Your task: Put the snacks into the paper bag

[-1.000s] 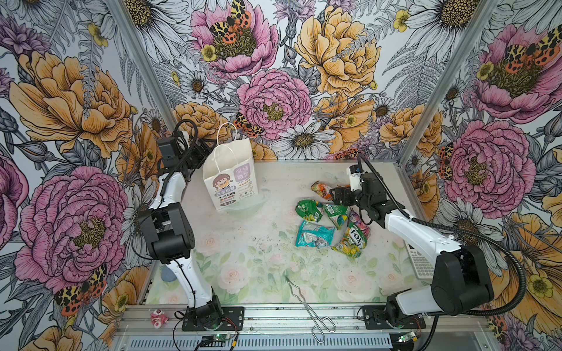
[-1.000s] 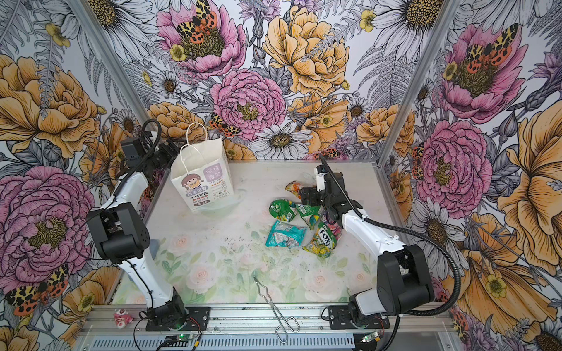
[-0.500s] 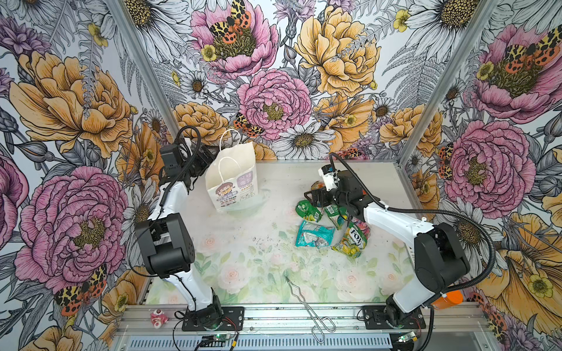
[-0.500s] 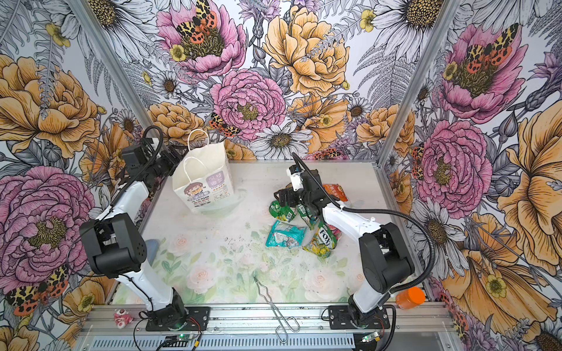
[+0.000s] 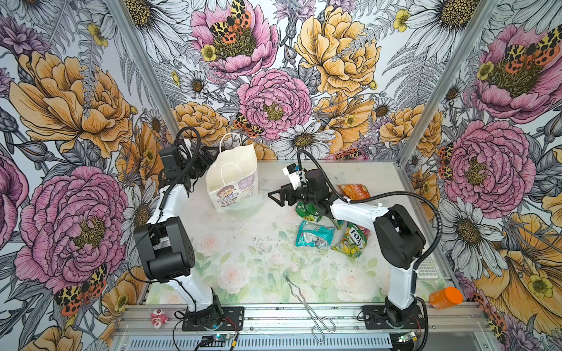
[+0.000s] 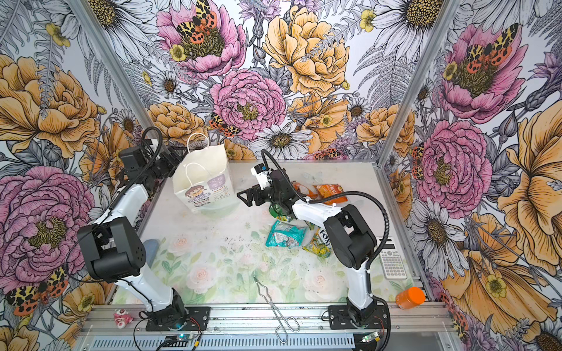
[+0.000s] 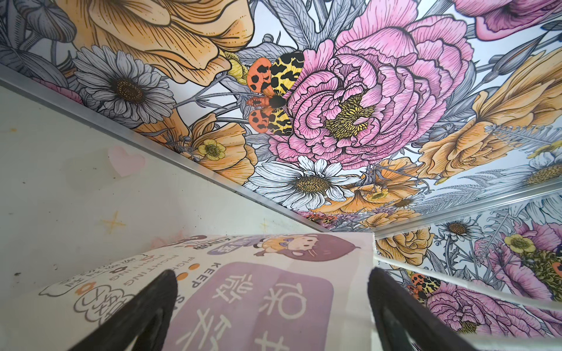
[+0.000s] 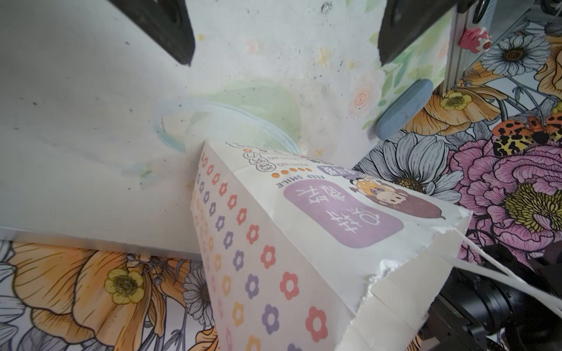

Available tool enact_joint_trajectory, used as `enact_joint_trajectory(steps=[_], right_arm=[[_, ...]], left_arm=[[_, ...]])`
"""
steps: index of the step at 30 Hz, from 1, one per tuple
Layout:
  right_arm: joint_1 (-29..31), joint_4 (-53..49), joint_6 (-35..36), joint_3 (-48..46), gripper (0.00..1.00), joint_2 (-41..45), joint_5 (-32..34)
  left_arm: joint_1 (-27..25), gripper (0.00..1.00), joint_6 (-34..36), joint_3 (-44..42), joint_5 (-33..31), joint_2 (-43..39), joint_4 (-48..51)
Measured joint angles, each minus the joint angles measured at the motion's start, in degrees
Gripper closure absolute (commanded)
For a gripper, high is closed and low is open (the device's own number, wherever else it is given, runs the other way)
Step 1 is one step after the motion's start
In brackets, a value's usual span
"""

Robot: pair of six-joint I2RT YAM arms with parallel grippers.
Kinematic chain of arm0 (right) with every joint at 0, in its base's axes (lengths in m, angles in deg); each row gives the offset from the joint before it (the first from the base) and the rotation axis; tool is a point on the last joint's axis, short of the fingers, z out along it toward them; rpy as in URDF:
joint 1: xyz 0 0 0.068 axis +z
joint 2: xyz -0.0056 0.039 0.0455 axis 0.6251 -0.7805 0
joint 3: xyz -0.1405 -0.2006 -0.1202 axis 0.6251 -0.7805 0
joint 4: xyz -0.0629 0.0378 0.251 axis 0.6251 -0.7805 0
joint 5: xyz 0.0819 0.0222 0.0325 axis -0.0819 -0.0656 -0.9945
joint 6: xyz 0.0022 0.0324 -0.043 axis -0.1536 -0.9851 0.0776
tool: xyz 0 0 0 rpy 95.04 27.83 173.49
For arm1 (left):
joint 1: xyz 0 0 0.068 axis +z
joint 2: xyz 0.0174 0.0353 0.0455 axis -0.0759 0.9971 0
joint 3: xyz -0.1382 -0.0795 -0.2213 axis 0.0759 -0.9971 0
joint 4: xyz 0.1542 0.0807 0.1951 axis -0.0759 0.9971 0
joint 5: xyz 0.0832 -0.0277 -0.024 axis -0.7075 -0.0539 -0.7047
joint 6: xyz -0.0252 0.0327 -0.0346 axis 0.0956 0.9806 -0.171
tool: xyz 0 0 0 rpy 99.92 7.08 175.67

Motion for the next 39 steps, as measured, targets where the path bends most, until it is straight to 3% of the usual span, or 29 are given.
enact_joint_trajectory(steps=[7, 20, 39], right_arm=[[1.4, 7.9, -5.3, 5.0, 0.07, -9.9, 1.3], [4.0, 7.3, -3.3, 20.4, 0.07, -18.9, 9.9], [4.7, 2.2, -0.7, 34.7, 0.07, -26.3, 19.0]], left_arm=[[0.0, 0.01, 0.0, 0.0, 0.0, 0.0, -0.4], [-0.6, 0.01, -0.6, -0.4, 0.0, 1.2, -2.0], [-1.6, 0.01, -4.8, -11.7, 0.0, -1.4, -9.0]])
